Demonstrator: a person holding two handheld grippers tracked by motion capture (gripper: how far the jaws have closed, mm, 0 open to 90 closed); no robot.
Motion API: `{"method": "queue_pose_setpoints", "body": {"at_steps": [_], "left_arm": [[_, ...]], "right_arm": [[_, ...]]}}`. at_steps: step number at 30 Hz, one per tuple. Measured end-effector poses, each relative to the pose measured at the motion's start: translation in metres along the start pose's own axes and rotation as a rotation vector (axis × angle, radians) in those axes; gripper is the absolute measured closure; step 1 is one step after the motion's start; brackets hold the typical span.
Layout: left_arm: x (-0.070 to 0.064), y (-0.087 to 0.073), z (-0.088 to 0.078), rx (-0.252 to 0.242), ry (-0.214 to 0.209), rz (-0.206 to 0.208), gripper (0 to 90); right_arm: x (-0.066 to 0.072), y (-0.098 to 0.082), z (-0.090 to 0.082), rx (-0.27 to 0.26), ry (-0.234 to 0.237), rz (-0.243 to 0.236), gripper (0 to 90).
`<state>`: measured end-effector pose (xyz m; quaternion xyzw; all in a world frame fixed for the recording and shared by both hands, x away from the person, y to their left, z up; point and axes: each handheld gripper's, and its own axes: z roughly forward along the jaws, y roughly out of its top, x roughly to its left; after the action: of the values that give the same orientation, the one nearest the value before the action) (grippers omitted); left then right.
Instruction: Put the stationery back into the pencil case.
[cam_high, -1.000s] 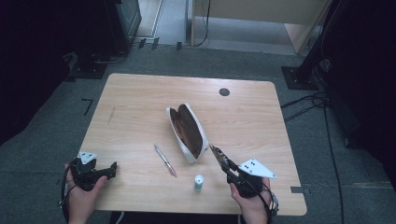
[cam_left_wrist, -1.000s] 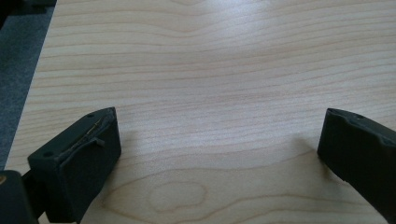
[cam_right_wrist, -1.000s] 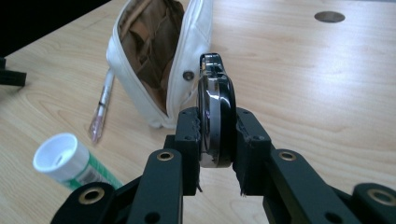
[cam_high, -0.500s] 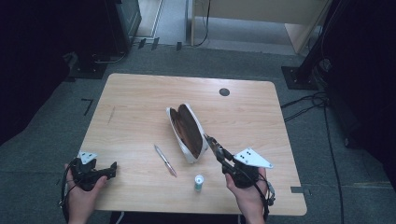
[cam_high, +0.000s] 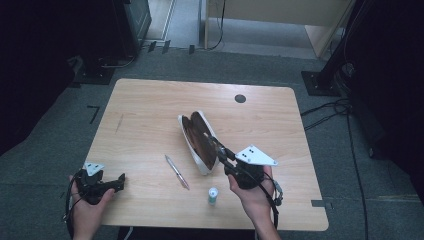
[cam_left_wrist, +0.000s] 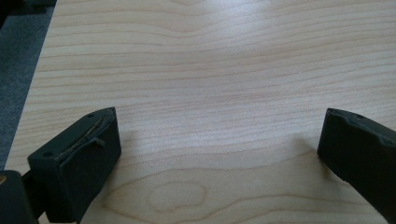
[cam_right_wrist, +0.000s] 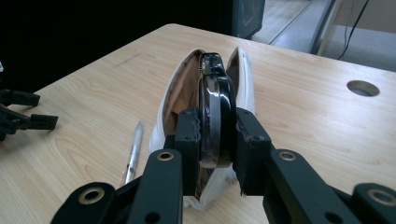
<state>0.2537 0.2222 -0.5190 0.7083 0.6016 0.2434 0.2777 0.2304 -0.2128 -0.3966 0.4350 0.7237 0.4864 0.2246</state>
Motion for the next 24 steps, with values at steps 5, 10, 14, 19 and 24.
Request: {"method": "queue_pose_setpoints", "body": {"at_steps": [5, 10, 14, 19, 24], "left_arm": [[0.000, 0.000, 0.000, -0.001, 0.000, 0.000, 0.0], [0.000, 0.000, 0.000, -0.001, -0.001, 0.000, 0.0], [0.000, 0.000, 0.000, -0.001, 0.000, -0.001, 0.0], [0.000, 0.000, 0.000, -0.001, -0.003, -0.001, 0.0], [0.000, 0.000, 0.000, 0.000, -0.002, 0.001, 0.0]], "right_arm": [[0.005, 0.008, 0.011, 0.018, 0.013, -0.025, 74.2], [0.008, 0.015, 0.035, 0.065, 0.011, -0.053, 74.2], [0.009, 0.017, 0.051, 0.102, 0.006, -0.072, 74.2], [0.010, 0.019, 0.062, 0.128, 0.004, -0.089, 74.1], [0.011, 0.020, 0.076, 0.171, 0.001, -0.095, 74.1]]}}
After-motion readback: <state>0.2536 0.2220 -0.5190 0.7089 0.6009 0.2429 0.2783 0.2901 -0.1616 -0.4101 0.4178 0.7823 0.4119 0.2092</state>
